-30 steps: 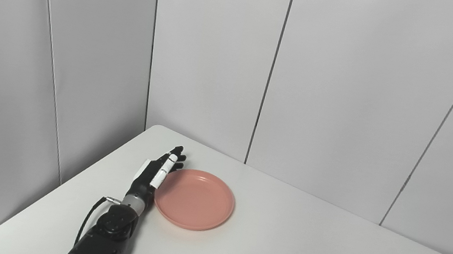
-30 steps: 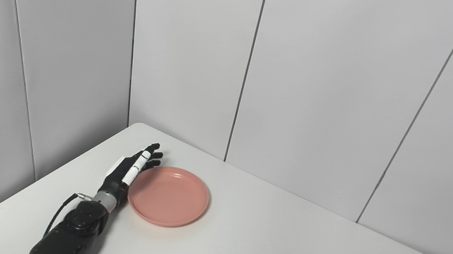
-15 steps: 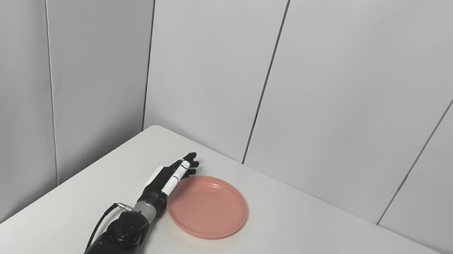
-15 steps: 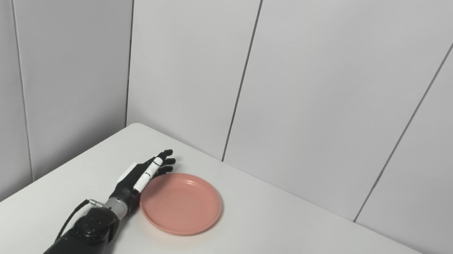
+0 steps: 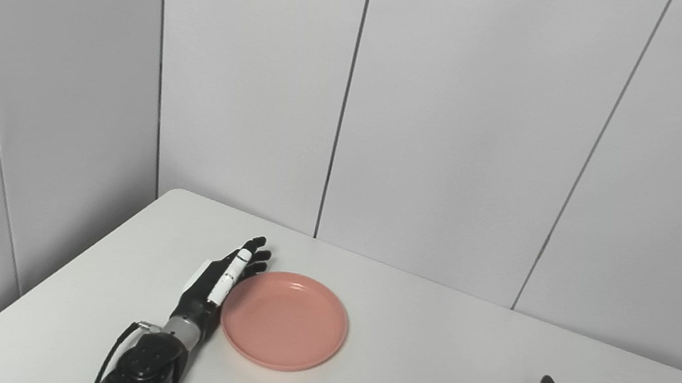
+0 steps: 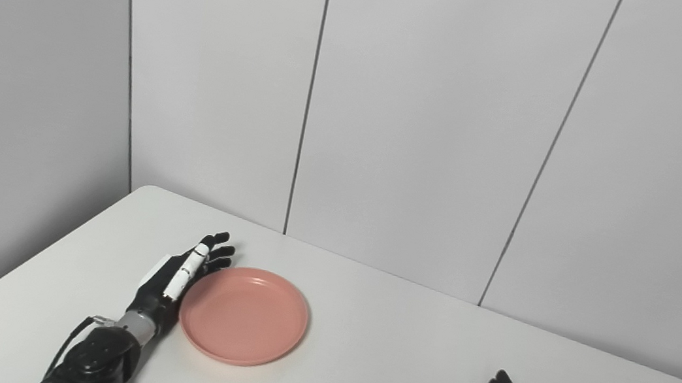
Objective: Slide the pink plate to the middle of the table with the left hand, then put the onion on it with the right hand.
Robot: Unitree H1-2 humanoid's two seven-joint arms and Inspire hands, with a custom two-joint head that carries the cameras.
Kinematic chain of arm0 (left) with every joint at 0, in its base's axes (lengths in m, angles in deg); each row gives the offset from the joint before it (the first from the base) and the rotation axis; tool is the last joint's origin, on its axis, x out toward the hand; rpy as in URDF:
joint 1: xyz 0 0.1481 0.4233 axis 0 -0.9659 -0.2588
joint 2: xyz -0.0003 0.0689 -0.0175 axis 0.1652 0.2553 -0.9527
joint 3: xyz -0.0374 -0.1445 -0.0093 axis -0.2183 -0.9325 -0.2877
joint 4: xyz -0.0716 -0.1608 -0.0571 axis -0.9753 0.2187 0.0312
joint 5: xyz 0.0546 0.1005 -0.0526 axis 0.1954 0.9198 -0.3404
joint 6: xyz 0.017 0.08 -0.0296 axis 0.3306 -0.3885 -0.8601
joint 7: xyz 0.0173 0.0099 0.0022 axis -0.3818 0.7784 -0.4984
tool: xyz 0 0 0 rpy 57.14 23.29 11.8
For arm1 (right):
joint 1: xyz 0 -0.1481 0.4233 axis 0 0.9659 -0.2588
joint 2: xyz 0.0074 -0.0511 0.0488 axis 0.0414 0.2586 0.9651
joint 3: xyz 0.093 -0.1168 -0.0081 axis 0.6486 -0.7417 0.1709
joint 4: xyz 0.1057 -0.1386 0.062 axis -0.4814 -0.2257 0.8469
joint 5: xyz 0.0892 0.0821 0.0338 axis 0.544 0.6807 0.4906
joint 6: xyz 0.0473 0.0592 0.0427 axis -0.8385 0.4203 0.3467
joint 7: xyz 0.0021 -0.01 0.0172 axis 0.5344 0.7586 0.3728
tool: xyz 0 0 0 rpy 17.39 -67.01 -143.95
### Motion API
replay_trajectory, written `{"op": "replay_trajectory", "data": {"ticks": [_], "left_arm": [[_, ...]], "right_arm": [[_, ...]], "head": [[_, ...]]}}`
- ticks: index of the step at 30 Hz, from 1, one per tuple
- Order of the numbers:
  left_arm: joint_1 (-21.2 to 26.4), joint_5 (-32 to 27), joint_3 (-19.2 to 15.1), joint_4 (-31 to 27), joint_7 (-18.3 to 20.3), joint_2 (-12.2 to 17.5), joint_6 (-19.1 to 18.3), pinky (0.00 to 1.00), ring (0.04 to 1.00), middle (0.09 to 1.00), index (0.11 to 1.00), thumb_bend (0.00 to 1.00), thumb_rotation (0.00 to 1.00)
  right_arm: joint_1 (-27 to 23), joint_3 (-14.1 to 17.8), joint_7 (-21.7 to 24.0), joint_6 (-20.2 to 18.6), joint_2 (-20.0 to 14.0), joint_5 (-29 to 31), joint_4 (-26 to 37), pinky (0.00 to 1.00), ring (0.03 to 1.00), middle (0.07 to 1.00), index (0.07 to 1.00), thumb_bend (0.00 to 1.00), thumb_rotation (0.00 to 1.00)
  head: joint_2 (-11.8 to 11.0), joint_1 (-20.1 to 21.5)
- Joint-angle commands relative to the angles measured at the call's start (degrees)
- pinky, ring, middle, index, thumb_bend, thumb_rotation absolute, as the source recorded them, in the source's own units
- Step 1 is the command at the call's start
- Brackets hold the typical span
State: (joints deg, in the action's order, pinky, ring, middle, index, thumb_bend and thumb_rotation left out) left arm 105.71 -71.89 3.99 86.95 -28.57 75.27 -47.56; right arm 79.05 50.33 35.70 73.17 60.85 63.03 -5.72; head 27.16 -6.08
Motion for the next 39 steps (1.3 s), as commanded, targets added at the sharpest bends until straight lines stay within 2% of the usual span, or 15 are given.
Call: {"op": "replay_trajectory", "data": {"ticks": [1, 3, 8, 14, 17, 25, 39], "left_arm": [[1.03, -0.5, 1.03, -0.99, 2.72, -0.8, -0.97, 0.88, 0.881, 0.877, 0.877, 0.58, 1.0], [0.89, -0.71, 1.03, -1.48, 3.17, -0.96, -1.34, 0.89, 0.887, 0.883, 0.884, 0.59, 1.0], [0.65, -0.32, 1.45, -2.78, 2.79, -1.91, -2.61, 0.9, 0.897, 0.894, 0.895, 0.59, 1.0], [0.32, -0.15, 1.52, -4.57, 2.12, -3.23, -4.89, 0.91, 0.903, 0.9, 0.904, 0.56, 1.0], [-0.02, -0.34, 1.42, -5.49, 1.65, -4.34, -5.7, 0.92, 0.91, 0.907, 0.911, 0.56, 1.0], [-1.76, -1.76, 0.85, -7.77, 1.07, -8.15, -6.44, 0.93, 0.924, 0.923, 0.927, 0.56, 1.0], [-4.99, -0.11, 3.24, -11.31, 0.17, -11.34, -6.27, 0.95, 0.93, 0.931, 0.936, 0.61, 1.0]], "right_arm": [[-2.55, -0.54, -0.58, 3.92, 0.67, -1.3, 1.77, 0.99, 0.973, 0.981, 0.991, 0.6, 0.79], [-2.46, -0.85, -0.94, 2.99, 1.02, -1.94, 2.66, 1.0, 0.981, 0.984, 0.996, 0.58, 0.81], [-2.68, -1.17, -2.2, 0.86, 1.84, -3.22, 4.04, 1.0, 0.984, 0.982, 0.992, 0.59, 0.81], [-3.29, -1.5, -2.76, 0.37, 2.8, -3.53, 4.13, 1.0, 0.988, 0.985, 0.996, 0.56, 0.81], [-3.31, -1.42, -3.2, -0.02, 3.42, -3.38, 4.37, 1.0, 0.986, 0.981, 0.992, 0.57, 0.8], [-3.37, -1.39, -3.18, -0.48, 3.44, -3.39, 4.74, 1.0, 0.989, 0.986, 0.994, 0.59, 0.8], [-3.57, -1.37, -2.92, 0.02, 2.95, -3.35, 4.47, 1.0, 0.985, 0.987, 0.997, 0.57, 0.81]], "head": [[0.57, 1.04], [0.89, 1.66], [1.5, 3.88], [2.21, 7.79], [2.53, 8.47], [3.07, 8.67], [3.39, 8.18]]}}
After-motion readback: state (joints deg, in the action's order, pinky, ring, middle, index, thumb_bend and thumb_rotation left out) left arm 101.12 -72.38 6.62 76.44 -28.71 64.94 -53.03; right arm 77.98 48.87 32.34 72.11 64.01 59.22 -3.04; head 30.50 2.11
